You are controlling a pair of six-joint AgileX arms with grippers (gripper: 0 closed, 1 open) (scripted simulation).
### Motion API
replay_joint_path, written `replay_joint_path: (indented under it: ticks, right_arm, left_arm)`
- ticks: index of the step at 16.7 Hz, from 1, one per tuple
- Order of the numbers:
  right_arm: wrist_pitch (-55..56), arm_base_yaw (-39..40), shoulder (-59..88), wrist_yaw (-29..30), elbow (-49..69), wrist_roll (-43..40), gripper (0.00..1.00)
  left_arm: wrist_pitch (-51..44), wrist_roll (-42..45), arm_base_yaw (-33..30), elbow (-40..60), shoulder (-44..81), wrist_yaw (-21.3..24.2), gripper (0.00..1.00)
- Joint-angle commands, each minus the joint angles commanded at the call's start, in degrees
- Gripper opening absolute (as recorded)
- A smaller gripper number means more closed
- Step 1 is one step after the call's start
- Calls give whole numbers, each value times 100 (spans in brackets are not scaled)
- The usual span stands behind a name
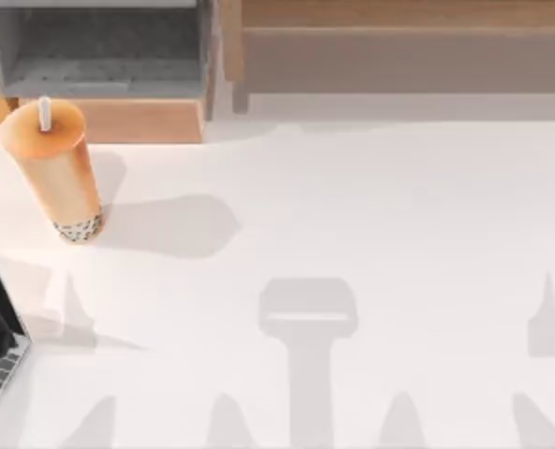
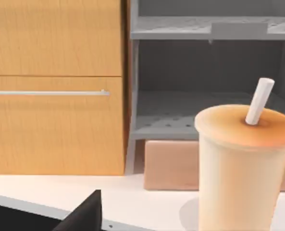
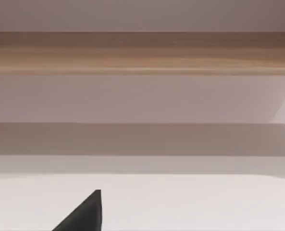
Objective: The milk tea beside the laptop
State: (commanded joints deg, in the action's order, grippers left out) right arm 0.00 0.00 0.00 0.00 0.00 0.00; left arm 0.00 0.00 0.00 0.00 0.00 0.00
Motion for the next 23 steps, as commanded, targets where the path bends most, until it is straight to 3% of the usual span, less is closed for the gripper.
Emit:
replay_joint_path:
  ticks: [7,18,23]
  right_arm:
    - [0,0,0,0,0,0,100]
    - [0,0,0,0,0,0,100]
    - [0,0,0,0,0,0,100]
  left_arm:
    - [-417,-83,-154,670,942,-83,100]
    - [-1701,-525,-833,4011,6192,-459,100]
    - [-2023,-628,-1018,4901,7430,-552,100]
